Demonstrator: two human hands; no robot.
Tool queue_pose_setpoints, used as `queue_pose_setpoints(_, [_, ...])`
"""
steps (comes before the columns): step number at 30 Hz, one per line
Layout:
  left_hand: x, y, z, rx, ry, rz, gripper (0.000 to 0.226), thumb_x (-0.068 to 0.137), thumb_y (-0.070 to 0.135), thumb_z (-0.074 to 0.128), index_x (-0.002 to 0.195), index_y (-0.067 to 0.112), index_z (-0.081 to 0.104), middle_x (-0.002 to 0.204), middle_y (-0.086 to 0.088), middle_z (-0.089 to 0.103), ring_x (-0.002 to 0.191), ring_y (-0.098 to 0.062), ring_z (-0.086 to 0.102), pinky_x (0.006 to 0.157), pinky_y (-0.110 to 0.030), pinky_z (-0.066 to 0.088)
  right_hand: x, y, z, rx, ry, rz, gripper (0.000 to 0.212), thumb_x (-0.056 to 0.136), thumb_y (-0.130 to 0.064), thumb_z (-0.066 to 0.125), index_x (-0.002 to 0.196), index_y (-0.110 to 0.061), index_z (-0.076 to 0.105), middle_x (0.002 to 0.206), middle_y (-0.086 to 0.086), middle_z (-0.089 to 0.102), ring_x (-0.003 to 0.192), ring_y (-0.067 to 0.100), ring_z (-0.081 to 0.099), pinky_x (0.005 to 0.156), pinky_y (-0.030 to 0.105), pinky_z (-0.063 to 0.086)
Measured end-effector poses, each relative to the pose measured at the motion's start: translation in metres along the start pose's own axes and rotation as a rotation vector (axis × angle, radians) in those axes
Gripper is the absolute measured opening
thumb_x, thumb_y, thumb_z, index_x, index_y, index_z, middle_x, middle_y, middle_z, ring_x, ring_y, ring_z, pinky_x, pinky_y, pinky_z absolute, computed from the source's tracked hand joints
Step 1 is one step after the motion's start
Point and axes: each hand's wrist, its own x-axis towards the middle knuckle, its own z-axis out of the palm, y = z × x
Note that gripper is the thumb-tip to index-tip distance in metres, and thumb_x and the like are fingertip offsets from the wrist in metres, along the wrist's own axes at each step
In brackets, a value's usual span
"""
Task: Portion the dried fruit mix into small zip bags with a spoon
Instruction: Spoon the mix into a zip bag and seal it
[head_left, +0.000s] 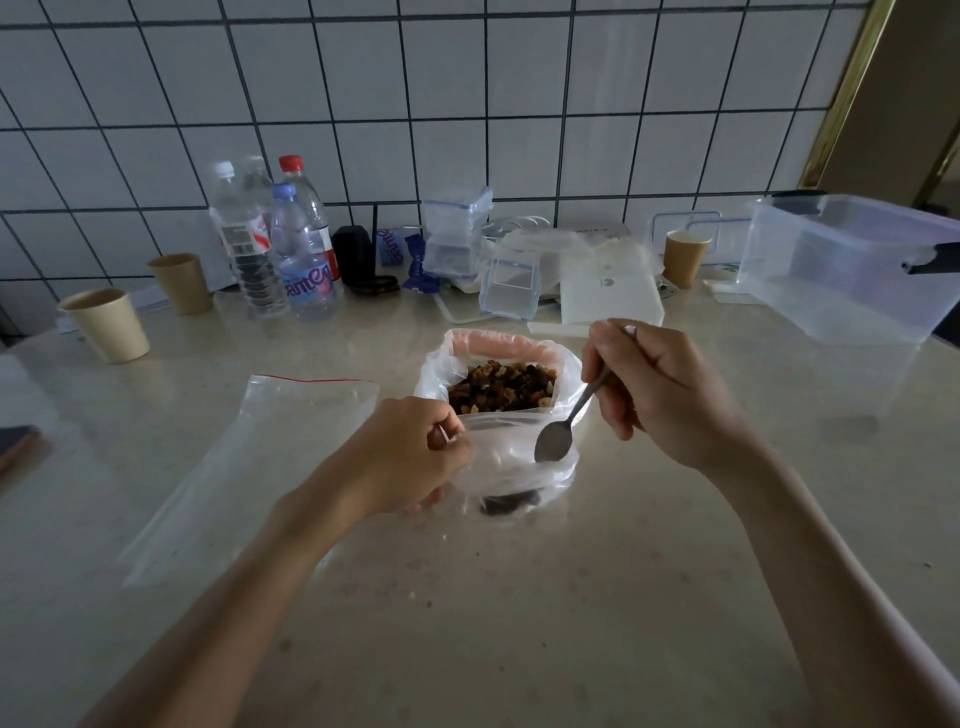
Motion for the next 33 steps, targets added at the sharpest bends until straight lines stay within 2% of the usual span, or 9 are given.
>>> queue_pose_setpoints(4, [0.001,-0.002,0.004,0.116,0.074,0.072,0.014,0.098,0.036,0.066,0.086,0.029,0.067,0.068,0.006,0.073,0.055,-0.006,0.069,0.062,-0.027,0.054,0.004,0.005,0.0,0.142,0.154,0.126,0.044,0.111,-0.034,0.039,0.078,-0.013,0.06,0.053,0.017,0.054,0.045,0.031,0.047,0.041,0.023,0.033])
queue_pose_setpoints(8, [0.006,-0.002,-0.003,0.097,0.075,0.014,0.036,0.09,0.067,0.061,0.084,0.032,0.068,0.07,0.01,0.073,0.055,-0.003,0.069,0.063,-0.03,0.055,0.006,0.009,0.002,0.3,0.282,0.292,0.043,0.112,-0.028,0.04,0.081,-0.008,0.061,0.055,0.014,0.057,0.044,0.027,0.051,0.039,0.027,0.034])
queue_pose_setpoints(11, [0.012,-0.009,-0.005,0.075,0.232,-0.056,0.047,0.088,0.074,0.056,0.079,0.028,0.064,0.061,0.006,0.07,0.06,-0.007,0.068,0.061,-0.029,0.045,0.006,0.012,0.002,0.316,0.338,0.379,0.038,0.111,-0.028,0.04,0.088,-0.006,0.061,0.057,0.012,0.06,0.045,0.026,0.056,0.039,0.029,0.037])
queue_pose_setpoints(14, [0.017,-0.023,0.001,0.122,0.427,-0.131,0.046,0.09,0.072,0.054,0.091,0.026,0.057,0.077,0.013,0.065,0.078,-0.009,0.065,0.067,-0.033,0.047,0.007,0.013,0.002,0.217,0.346,0.385,0.037,0.111,-0.026,0.041,0.09,-0.003,0.062,0.059,0.01,0.065,0.045,0.024,0.059,0.036,0.029,0.038])
queue_pose_setpoints(17, [0.024,-0.03,0.01,0.128,0.404,-0.195,0.06,0.09,0.079,0.047,0.113,0.025,0.058,0.085,0.022,0.058,0.089,-0.012,0.064,0.08,-0.037,0.052,0.008,0.016,0.006,0.091,0.302,0.372,0.037,0.109,-0.022,0.042,0.09,0.001,0.063,0.06,0.011,0.069,0.045,0.025,0.063,0.036,0.029,0.041])
queue_pose_setpoints(23, [0.035,-0.03,0.013,-0.01,0.348,-0.138,0.045,0.087,0.054,0.072,0.118,0.022,0.069,0.084,0.023,0.062,0.079,0.005,0.06,0.063,-0.019,0.042,0.009,0.029,0.021,0.041,0.216,0.396,0.031,0.107,-0.015,0.041,0.091,0.0,0.063,0.067,0.013,0.073,0.052,0.029,0.07,0.039,0.03,0.045])
queue_pose_setpoints(26, [0.033,-0.026,0.013,-0.075,0.337,-0.097,0.043,0.084,0.043,0.08,0.121,0.023,0.068,0.09,0.022,0.065,0.082,0.006,0.062,0.063,-0.014,0.041,0.01,0.032,0.024,0.1,0.207,0.42,0.032,0.109,-0.016,0.041,0.093,0.002,0.061,0.07,0.017,0.074,0.054,0.031,0.071,0.039,0.031,0.046])
queue_pose_setpoints(30, [0.031,-0.021,0.016,-0.248,0.328,-0.074,0.041,0.085,0.031,0.083,0.123,0.023,0.069,0.106,0.009,0.073,0.088,-0.01,0.073,0.08,-0.035,0.06,0.009,0.031,0.031,0.217,0.18,0.486,0.031,0.11,-0.016,0.043,0.097,0.005,0.062,0.075,0.018,0.076,0.057,0.029,0.071,0.04,0.03,0.047])
queue_pose_setpoints(33, [0.029,-0.019,0.017,-0.332,0.295,-0.041,0.035,0.089,0.024,0.081,0.122,0.022,0.069,0.111,0.005,0.074,0.094,-0.02,0.075,0.088,-0.049,0.062,0.009,0.029,0.042,0.266,0.136,0.539,0.031,0.11,-0.017,0.045,0.103,0.006,0.065,0.082,0.018,0.078,0.06,0.024,0.071,0.044,0.029,0.048])
